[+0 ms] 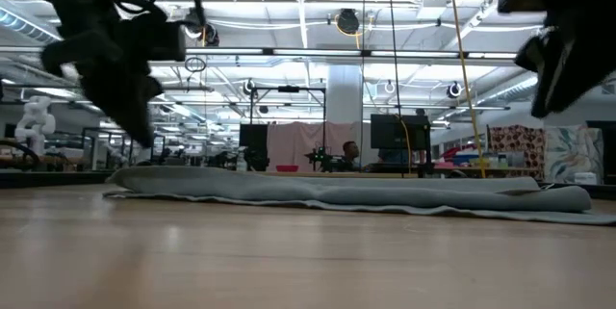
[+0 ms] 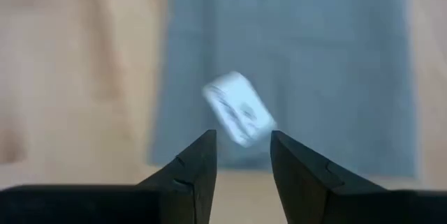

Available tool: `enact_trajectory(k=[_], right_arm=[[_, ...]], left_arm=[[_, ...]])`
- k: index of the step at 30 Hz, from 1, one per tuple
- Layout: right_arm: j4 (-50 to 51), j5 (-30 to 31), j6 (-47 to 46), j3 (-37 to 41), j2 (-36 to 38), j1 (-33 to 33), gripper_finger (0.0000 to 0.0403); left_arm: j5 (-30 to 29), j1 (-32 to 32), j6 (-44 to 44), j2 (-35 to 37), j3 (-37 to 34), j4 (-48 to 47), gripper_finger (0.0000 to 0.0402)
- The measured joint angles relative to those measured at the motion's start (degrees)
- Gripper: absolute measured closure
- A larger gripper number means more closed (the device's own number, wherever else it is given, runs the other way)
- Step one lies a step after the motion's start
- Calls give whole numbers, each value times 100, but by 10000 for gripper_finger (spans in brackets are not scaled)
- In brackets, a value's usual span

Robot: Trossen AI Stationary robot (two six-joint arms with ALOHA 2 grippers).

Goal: Roll towel
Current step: Fold the gray towel on the table

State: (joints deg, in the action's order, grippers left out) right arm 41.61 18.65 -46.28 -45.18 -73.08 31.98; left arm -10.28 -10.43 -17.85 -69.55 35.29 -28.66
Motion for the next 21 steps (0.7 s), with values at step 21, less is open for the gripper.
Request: enact_trajectory(k=[21], right_arm=[[-717, 999, -1157, 997, -578, 75, 402]], left_arm=[[15, -273, 74, -583, -697, 905, 388]])
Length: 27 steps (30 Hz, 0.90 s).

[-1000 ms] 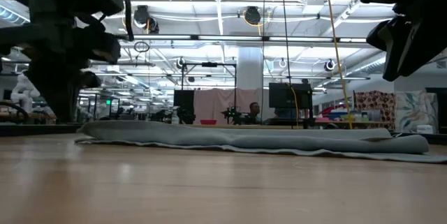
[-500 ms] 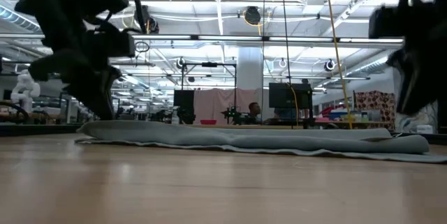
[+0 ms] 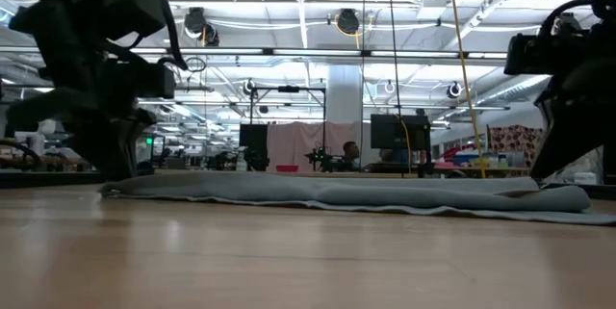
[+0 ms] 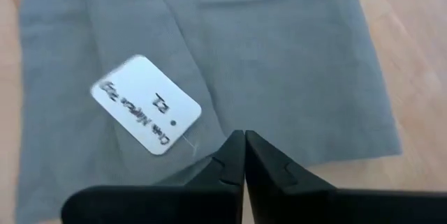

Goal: Roll towel
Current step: Fold the gray towel on the table

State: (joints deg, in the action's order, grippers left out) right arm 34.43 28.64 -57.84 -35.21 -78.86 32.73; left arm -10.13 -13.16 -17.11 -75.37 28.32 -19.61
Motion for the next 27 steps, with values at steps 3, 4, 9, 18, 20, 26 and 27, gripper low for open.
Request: enact_trajectory(k=[3, 4, 9, 18, 20, 26, 27], right_arm=[[-109, -3, -9, 58, -117, -9, 401], [-168, -9, -33, 84, -169, -9, 401], [-485, -74, -53, 129, -356, -4, 401], [-1117, -607, 623, 127, -216, 37, 402], [-1283, -873, 798, 127, -202, 37, 402], [-1698, -1625, 959, 125, -202, 54, 402], [-1704, -1689, 943, 125, -202, 69, 402]], left_arm=[[-17, -53, -19, 0, -2, 36, 388], [-20, -67, -19, 0, -2, 43, 388], [-49, -138, -20, 0, -2, 74, 388], [-63, -139, -28, 0, -2, 72, 388], [-63, -139, -37, 0, -1, 54, 388], [-64, -139, -37, 0, -2, 11, 388], [-66, -139, -37, 0, -2, -1, 388]])
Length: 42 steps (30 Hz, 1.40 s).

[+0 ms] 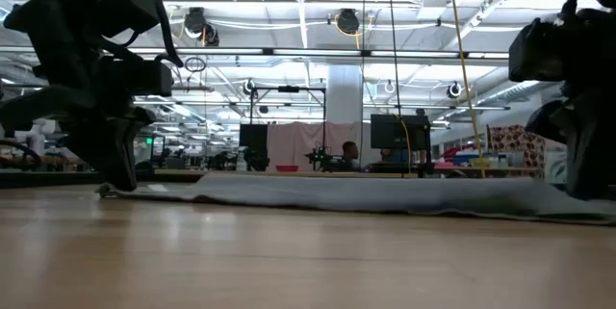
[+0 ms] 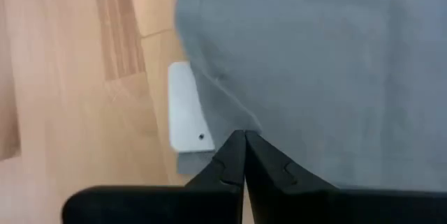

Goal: Roll towel
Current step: Fold the gray towel on the table

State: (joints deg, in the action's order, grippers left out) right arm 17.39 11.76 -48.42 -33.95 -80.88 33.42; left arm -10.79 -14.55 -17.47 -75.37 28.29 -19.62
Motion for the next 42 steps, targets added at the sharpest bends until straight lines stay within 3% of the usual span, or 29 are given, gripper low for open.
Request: enact_trajectory(k=[10, 19, 22, 26, 28, 42], right_arm=[[-47, -348, -58, 0, 7, 281, 402], [-210, -596, -173, 0, 448, 462, 401], [-452, -247, -55, -6, 578, 535, 401], [-741, 1147, -38, -7, 464, 587, 401], [-942, 1478, 6, -7, 291, 590, 401], [-2743, 1744, -349, -28, -1791, 781, 401]], left_arm=[[0, 0, -9, 0, 0, -61, 388], [-31, 0, -13, 0, 0, -35, 388], [-44, 0, -15, 0, 1, -27, 388], [-63, 0, -15, 0, 1, 27, 388], [-66, 2, -15, 0, 2, 91, 388], [33, 0, -15, 0, 1, 107, 388]])
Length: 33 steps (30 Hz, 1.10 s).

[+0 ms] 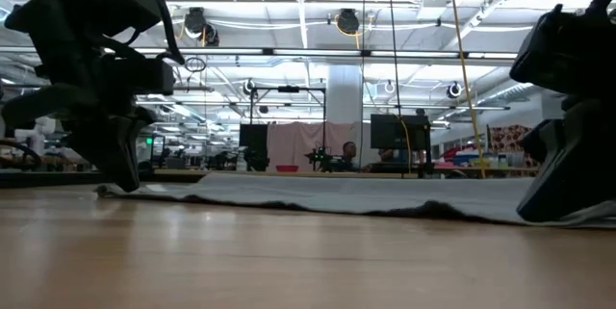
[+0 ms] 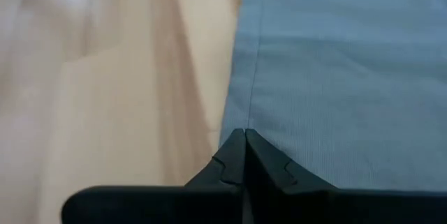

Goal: Roll towel
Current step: Fold the gray towel on the table

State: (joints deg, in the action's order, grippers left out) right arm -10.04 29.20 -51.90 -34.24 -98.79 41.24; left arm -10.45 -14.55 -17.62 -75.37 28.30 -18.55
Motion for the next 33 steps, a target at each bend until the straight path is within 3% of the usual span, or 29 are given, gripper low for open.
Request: enact_trajectory(k=[3, 7, 10, 12, 17, 20, 22, 27, 33], right_arm=[[-76, -162, 154, 11, 81, 50, 401], [179, -358, 468, 45, 598, 54, 401], [391, -278, 778, 31, 1115, 54, 401], [604, -134, 983, 31, 1399, 52, 401], [1133, 1413, 1767, 31, 1763, 8, 401], [1164, 2031, 2484, 41, 1764, -325, 401], [935, 1925, 2938, 135, 1765, -768, 402], [-858, 788, 4061, 894, 1765, -1997, 402], [-3349, 120, 4152, 2277, 1683, -2964, 402]], left_arm=[[191, 0, -7, 16, 49, -193, 388], [286, 0, -111, 122, 377, -1173, 388], [152, 0, -159, 267, 655, -1949, 388], [-64, 3, -121, 397, 791, -1988, 388], [-729, 157, 892, 510, 894, -490, 388], [-769, 492, 1764, 371, 894, 755, 388], [-717, 815, 2232, 220, 893, 1374, 388], [414, 1761, 2779, -264, 893, 2422, 388], [604, 2642, 2946, -1134, 885, 2429, 388]])
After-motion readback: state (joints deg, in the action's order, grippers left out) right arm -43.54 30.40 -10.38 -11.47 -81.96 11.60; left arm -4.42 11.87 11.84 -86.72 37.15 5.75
